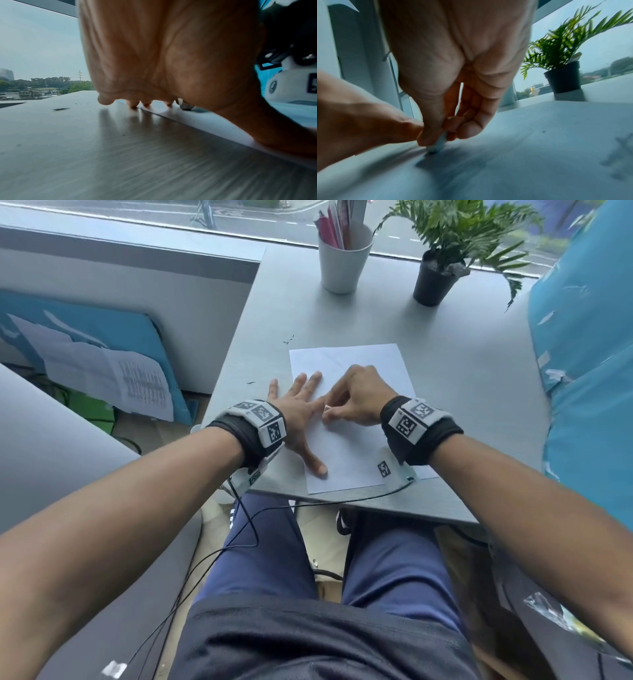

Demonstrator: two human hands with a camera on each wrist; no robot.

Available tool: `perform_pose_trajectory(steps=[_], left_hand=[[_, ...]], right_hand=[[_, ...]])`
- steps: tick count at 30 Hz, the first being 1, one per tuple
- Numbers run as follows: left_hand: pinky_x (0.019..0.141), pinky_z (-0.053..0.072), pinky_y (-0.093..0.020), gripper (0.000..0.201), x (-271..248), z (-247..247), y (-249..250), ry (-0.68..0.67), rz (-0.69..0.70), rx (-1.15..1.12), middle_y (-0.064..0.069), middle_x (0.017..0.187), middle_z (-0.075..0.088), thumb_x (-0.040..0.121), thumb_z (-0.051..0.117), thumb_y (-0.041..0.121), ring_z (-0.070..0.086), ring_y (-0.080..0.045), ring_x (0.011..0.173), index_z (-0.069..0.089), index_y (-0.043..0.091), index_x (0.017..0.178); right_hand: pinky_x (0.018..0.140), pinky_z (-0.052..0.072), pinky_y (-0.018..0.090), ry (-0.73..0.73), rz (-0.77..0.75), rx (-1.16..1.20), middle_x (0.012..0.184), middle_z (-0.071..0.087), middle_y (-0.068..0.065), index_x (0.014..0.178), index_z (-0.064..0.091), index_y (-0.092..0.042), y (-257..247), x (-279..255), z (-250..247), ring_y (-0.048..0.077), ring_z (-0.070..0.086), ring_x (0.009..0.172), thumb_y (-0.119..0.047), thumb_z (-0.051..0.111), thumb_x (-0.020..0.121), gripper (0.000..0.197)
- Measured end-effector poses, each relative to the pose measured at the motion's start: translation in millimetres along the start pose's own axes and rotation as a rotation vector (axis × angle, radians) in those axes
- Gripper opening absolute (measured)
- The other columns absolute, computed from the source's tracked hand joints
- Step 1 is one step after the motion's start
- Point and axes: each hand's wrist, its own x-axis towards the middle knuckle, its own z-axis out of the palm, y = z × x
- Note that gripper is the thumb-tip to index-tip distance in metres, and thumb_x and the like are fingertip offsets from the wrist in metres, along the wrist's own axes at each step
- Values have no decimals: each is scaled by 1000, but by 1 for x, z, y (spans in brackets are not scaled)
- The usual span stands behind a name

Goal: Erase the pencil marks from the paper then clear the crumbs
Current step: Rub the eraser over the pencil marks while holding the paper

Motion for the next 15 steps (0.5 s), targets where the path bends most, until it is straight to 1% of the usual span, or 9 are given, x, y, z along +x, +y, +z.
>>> perform_pose_trajectory(steps=[1, 2, 4, 5, 8, 10, 12, 14, 15], left_hand=[[114, -14, -67, 160, 0, 0, 0, -1, -2, -2, 0, 157, -39, 33, 77, 87, -34, -25, 145, -21, 43, 152], [113, -15, -67, 160, -1, 1, 1, -2, -6, -2, 0, 157, -39, 33, 77, 87, -34, -25, 145, -23, 43, 151], [113, -17, -66, 162, -2, 2, 2, 8, -16, 3, 1, 157, -40, 32, 77, 87, -34, -25, 145, -25, 43, 150], [113, -17, -66, 163, -1, 3, 2, 11, -18, 9, 0, 157, -39, 32, 77, 87, -34, -25, 145, -26, 42, 150], [114, -15, -66, 162, 1, 2, 1, 11, -14, 19, -1, 158, -38, 33, 76, 88, -33, -25, 146, -21, 39, 153], [114, -15, -67, 162, 0, 1, 1, 8, -12, 18, 0, 158, -38, 32, 75, 89, -33, -25, 146, -19, 38, 154], [114, -15, -66, 163, 0, 2, 2, 4, -12, 19, 0, 157, -38, 31, 74, 89, -33, -25, 146, -23, 40, 152], [113, -16, -66, 163, -1, 3, 1, 21, -10, 15, 0, 158, -38, 30, 74, 89, -33, -25, 146, -25, 43, 151], [113, -16, -66, 163, -1, 3, 1, 25, -10, 15, 0, 158, -38, 31, 74, 89, -33, -25, 146, -25, 43, 151]], right_hand=[[63, 55, 31, -4, -5, -3, 61, 69, -7, 63, 76, -20, -1, -2, 0, 12, 66, 61, -24, 83, 68, 10], [61, 53, 28, -82, -31, -22, 60, 68, -8, 62, 75, -21, -2, -8, 5, 9, 64, 60, -24, 83, 69, 12], [66, 54, 23, -306, -97, -81, 71, 73, -8, 74, 78, -20, -9, -21, 11, 5, 66, 69, -26, 84, 72, 8], [68, 54, 21, -348, -101, -90, 76, 74, -8, 80, 79, -19, -10, -22, 10, 4, 67, 72, -27, 84, 72, 13], [62, 48, 22, -145, -35, -56, 67, 71, -9, 73, 78, -19, -6, -4, 2, 2, 62, 61, -28, 85, 70, 12], [63, 52, 27, -51, -41, -31, 67, 72, -6, 72, 78, -17, -5, -2, 4, 8, 65, 63, -25, 83, 70, 10], [66, 57, 25, -157, -74, -21, 72, 74, -6, 78, 80, -17, -5, -19, 9, 7, 69, 68, -24, 83, 72, 10], [65, 55, 16, -361, -94, -73, 78, 75, -10, 83, 80, -19, -6, -31, 9, -1, 68, 71, -28, 84, 73, 14], [65, 54, 15, -396, -95, -88, 78, 75, -11, 84, 80, -20, -6, -29, 6, -2, 67, 69, -29, 85, 72, 16]])
